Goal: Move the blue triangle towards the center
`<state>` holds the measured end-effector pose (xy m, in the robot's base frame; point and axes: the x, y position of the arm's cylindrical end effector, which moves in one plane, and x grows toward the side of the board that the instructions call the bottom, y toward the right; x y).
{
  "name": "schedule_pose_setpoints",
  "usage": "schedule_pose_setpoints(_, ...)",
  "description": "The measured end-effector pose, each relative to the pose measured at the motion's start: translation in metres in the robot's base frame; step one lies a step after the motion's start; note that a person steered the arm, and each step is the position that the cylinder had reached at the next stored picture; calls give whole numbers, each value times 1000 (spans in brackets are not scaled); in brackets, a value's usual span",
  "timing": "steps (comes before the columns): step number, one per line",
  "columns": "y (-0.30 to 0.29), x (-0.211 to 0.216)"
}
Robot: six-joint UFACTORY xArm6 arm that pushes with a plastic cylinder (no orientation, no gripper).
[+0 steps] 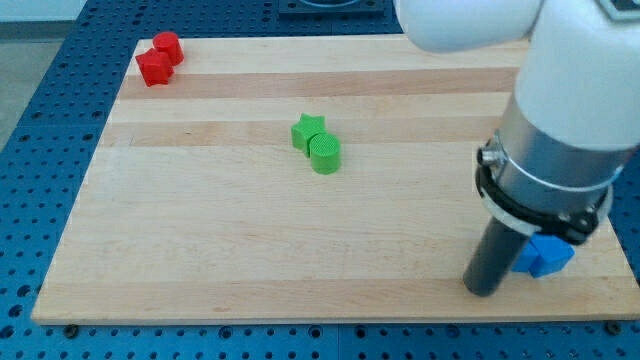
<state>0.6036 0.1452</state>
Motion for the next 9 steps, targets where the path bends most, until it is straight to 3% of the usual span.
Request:
schedule_pose_setpoints(1, 18, 15)
schedule_pose_setpoints(3, 142, 14)
schedule_pose_setpoints(4, 170, 6)
schedule_pose_setpoints(6, 149, -23)
schedule_pose_setpoints(9, -16, -27)
